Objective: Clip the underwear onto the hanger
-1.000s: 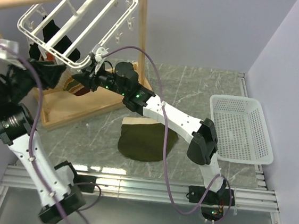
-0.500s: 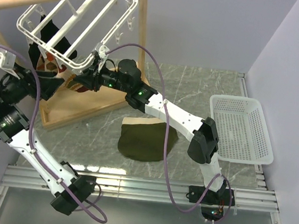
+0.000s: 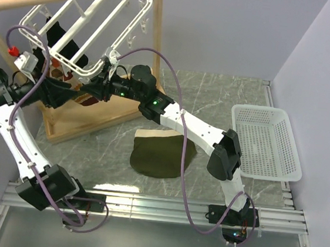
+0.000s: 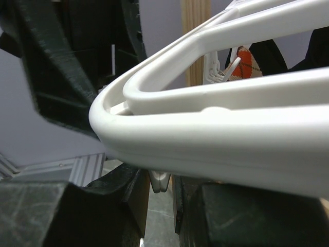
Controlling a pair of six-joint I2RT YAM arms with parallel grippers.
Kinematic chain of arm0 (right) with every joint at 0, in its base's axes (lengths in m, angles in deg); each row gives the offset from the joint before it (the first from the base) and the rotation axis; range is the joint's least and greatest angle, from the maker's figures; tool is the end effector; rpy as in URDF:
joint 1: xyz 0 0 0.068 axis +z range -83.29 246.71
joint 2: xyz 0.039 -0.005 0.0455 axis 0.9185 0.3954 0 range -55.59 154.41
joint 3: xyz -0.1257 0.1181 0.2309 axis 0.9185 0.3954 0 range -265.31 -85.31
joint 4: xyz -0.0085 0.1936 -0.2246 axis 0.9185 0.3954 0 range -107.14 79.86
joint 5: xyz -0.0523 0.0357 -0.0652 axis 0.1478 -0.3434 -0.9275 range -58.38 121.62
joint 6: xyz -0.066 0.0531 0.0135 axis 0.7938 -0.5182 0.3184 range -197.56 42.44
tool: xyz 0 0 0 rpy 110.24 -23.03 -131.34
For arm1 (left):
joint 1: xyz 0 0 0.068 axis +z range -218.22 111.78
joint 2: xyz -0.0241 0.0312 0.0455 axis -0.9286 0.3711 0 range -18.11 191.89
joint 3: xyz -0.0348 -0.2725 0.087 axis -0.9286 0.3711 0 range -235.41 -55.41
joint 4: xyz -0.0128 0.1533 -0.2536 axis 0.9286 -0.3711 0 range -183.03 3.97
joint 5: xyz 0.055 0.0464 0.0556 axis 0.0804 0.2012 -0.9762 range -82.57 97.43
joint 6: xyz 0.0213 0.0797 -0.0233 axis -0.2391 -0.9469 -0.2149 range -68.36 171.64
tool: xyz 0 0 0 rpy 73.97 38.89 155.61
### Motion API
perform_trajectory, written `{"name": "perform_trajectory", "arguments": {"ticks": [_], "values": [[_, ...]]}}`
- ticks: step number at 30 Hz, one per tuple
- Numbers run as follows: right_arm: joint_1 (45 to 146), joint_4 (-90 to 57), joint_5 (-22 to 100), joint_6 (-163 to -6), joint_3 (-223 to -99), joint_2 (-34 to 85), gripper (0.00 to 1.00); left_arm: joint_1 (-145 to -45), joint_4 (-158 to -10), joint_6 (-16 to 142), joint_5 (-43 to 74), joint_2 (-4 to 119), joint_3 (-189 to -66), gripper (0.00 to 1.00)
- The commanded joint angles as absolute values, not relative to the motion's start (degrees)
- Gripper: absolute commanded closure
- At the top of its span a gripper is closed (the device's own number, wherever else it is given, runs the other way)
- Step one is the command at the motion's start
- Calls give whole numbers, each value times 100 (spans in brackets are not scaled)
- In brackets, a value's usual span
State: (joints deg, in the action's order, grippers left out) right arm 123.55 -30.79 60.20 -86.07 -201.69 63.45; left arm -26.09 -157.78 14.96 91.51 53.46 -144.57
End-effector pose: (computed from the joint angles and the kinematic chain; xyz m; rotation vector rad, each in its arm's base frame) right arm 0.2861 0.5039 0.4318 -1.0111 1.1495 1.2713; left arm 0.2213 0.0989 0.4551 0.4024 1.6722 -0.8112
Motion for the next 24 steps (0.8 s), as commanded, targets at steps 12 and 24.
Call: {"name": "perform_trajectory", "arguments": {"ticks": [12,24], "values": [[12393,-3164,6352,-8608,-20344,6166,100,-2744,-16364,155,10447,4754,-14654,37],[12410,-3191,6344,-8512,-20300,6166,100,-2937,-16381,874,10438,5483,-15849,30]]}}
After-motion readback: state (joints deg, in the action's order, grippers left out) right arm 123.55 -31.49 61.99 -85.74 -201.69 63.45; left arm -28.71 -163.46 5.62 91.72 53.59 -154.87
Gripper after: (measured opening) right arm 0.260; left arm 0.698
